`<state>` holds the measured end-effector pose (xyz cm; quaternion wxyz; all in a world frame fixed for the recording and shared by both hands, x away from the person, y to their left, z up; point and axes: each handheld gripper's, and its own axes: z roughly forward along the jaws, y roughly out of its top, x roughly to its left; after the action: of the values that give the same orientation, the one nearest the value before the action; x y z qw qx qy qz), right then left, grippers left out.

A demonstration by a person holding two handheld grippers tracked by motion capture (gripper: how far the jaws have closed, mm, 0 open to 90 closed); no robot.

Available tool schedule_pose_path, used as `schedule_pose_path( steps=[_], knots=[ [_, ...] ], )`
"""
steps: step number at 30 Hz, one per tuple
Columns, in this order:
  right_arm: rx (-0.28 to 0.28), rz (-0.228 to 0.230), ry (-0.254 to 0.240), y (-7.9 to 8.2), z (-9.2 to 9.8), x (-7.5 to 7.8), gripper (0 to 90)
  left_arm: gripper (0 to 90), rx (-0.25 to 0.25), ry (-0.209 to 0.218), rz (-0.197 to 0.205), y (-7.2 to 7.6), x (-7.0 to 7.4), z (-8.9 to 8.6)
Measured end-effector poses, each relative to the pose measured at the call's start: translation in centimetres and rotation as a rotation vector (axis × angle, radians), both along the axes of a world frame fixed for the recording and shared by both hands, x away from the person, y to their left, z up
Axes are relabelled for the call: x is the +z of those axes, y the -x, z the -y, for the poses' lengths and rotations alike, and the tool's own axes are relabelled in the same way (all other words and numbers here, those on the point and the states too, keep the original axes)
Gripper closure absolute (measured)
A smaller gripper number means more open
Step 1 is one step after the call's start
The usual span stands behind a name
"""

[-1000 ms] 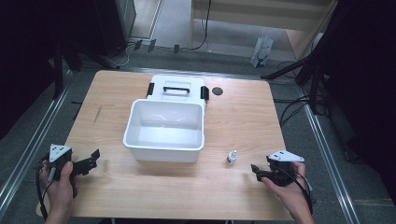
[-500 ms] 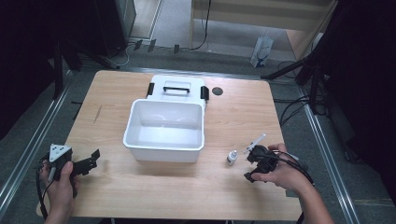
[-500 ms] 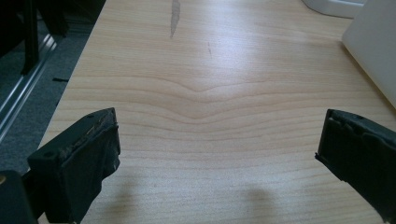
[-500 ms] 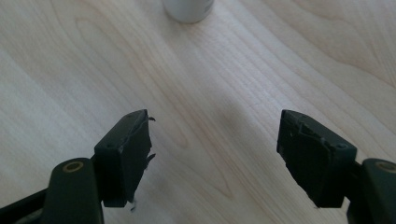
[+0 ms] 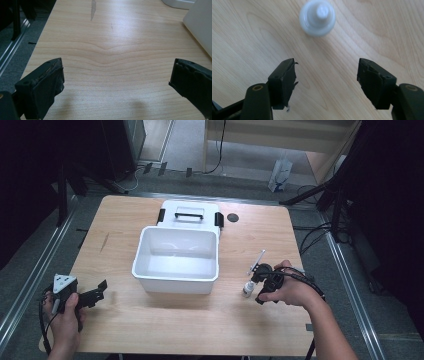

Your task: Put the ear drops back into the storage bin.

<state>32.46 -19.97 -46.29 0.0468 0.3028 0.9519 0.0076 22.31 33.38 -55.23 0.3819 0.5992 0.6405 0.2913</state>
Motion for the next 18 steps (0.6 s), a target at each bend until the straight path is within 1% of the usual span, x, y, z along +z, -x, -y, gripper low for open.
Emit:
schedule_pose_path(
  steps=[4,8,9,10,12,15,16,17,18],
  knots=[
    [0.014,0.000,-0.022,-0.3,-0.8,0.5,36.8,0.0,-0.001,-0.001,-0.001,0.0,0.0,0.0],
    [0.010,-0.006,-0.044,-0.7,-1.6,1.0,42.1,0.0,-0.001,-0.001,-0.001,0.0,0.0,0.0],
    [0.008,-0.012,-0.051,-0.8,-1.8,1.1,43.8,0.0,-0.001,0.000,-0.001,0.0,0.0,0.0],
    [0.003,-0.020,-0.064,-1.1,-2.1,1.3,47.7,0.0,-0.001,-0.001,-0.001,0.0,0.0,0.0],
    [0.004,-0.025,-0.066,-1.2,-2.2,1.3,49.2,0.0,-0.001,-0.001,0.000,0.0,0.0,0.0],
    [0.000,-0.045,-0.076,-1.4,-2.6,1.5,54.6,0.0,-0.001,0.000,0.000,0.0,0.0,0.0],
    [0.000,-0.049,-0.080,-1.5,-2.7,1.5,55.7,0.0,-0.002,-0.001,-0.001,0.0,0.0,0.0],
    [-0.005,-0.052,-0.084,-1.6,-2.8,1.5,59.4,0.0,-0.002,-0.001,-0.001,0.0,0.0,0.0],
    [-0.007,-0.052,-0.083,-1.7,-2.9,1.4,60.3,0.0,-0.002,-0.001,-0.002,0.0,0.0,0.0]
  ],
)
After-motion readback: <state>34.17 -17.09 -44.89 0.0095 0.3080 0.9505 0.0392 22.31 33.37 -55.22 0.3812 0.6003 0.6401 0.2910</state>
